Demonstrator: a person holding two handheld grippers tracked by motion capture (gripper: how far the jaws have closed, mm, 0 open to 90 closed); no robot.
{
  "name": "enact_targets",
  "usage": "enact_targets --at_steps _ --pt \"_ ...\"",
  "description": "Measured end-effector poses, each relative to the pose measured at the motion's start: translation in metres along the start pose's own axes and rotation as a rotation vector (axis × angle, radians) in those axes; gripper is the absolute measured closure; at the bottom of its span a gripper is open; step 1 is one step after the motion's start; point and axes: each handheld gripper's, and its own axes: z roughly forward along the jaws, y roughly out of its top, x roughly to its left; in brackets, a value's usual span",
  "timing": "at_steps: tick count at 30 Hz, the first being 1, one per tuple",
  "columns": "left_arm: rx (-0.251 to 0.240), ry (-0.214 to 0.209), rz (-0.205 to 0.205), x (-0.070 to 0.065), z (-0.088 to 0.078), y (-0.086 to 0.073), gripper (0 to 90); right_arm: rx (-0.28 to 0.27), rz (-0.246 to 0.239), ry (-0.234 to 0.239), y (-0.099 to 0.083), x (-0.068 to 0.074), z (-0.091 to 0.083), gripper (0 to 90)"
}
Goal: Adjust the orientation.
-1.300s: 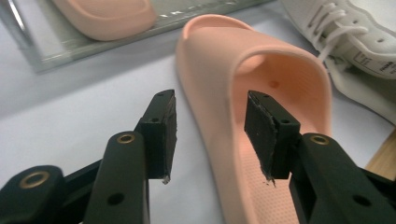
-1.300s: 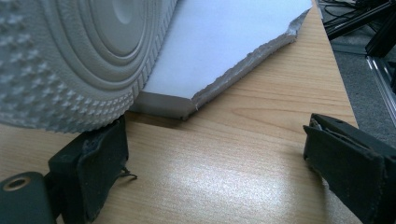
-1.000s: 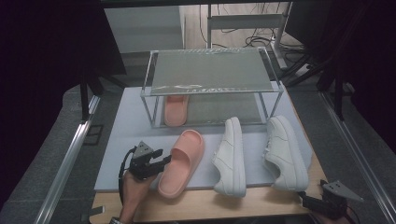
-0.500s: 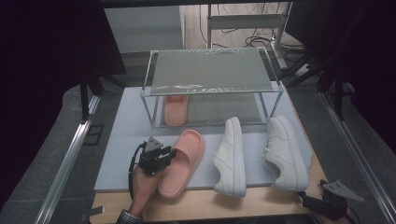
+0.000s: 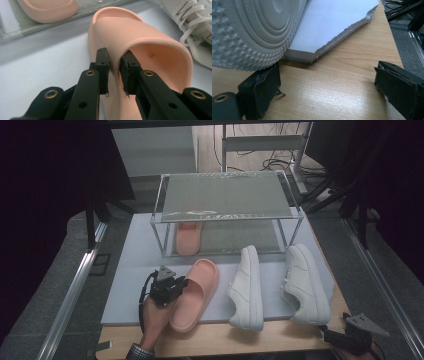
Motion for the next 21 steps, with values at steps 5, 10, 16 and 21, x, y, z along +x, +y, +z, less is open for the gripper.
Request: enact_targets --at_steps 5,10,16,21 --pt "0.001 0.000 -0.002 0.000 0.000 0.004 77.4 0.000 0.000 0.000 0.000 0.000 0.000 6.4" --pt "-0.003 0.006 -0.003 0.000 0.000 0.008 77.6 0.000 0.000 0.000 0.000 0.000 0.000 6.4" --pt "-0.008 0.006 0.003 0.000 0.000 0.017 78.1 0.000 0.000 0.000 0.000 0.000 0.000 6.4" --pt "-0.009 0.011 0.018 -0.002 0.000 0.028 78.1 0.000 0.000 0.000 0.000 0.000 0.000 6.4"
